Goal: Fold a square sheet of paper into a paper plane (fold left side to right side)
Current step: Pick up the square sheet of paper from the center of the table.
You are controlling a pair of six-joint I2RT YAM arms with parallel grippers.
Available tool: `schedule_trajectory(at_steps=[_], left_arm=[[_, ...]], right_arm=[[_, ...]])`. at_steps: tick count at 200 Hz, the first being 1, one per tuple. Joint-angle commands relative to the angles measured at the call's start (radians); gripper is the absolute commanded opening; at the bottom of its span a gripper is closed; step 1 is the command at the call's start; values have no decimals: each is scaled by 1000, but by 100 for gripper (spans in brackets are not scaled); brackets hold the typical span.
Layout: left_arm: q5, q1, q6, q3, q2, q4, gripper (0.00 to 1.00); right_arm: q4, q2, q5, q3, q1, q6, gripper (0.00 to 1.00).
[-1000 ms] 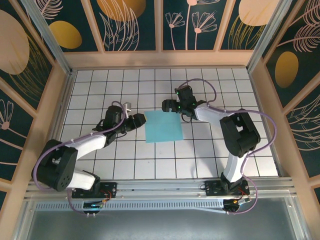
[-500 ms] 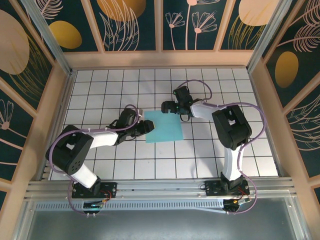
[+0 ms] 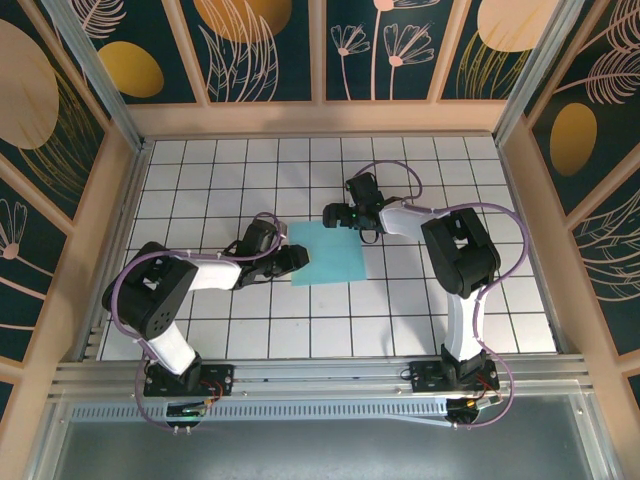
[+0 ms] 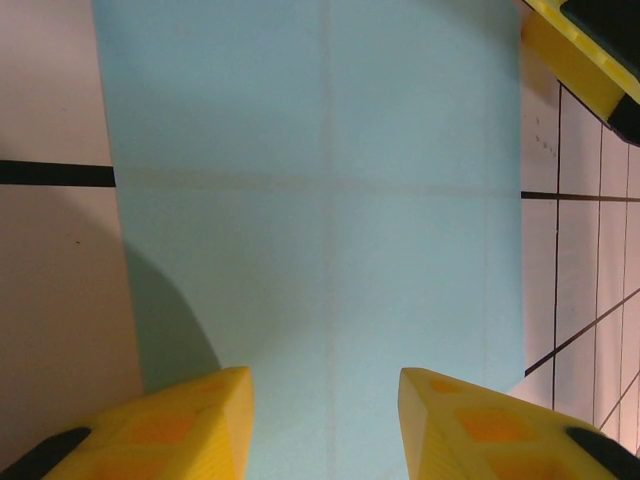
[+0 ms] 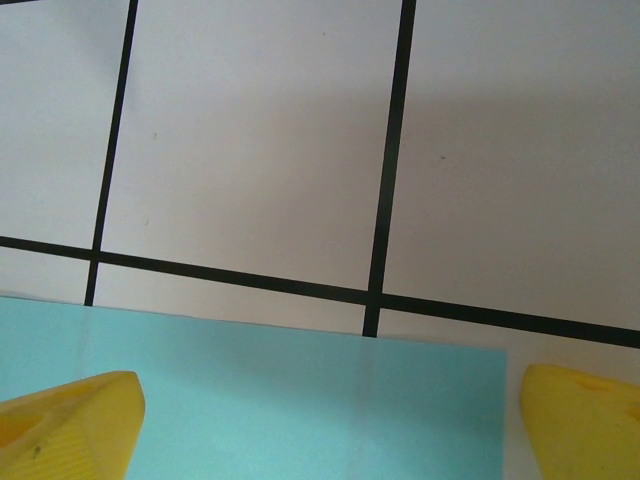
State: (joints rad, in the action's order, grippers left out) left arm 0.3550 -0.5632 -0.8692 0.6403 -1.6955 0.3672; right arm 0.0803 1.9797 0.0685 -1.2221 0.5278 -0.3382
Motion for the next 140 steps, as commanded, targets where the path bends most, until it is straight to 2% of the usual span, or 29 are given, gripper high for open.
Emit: schedule_trajectory(at_steps=[1, 76, 123, 140], left_arm=[[-14, -8, -5, 17, -58, 15, 42], [-14, -8, -9, 17, -61, 25, 42], [-7, -9, -15, 19, -54, 38, 42], [-7, -9, -18, 19, -51, 42, 43]], right_arm=[[49, 25, 47, -11, 45, -5, 95], [111, -37, 35, 10, 107, -13, 93], [147, -45, 28, -3, 112, 0, 82], [149, -43, 25, -4, 111, 4, 74]])
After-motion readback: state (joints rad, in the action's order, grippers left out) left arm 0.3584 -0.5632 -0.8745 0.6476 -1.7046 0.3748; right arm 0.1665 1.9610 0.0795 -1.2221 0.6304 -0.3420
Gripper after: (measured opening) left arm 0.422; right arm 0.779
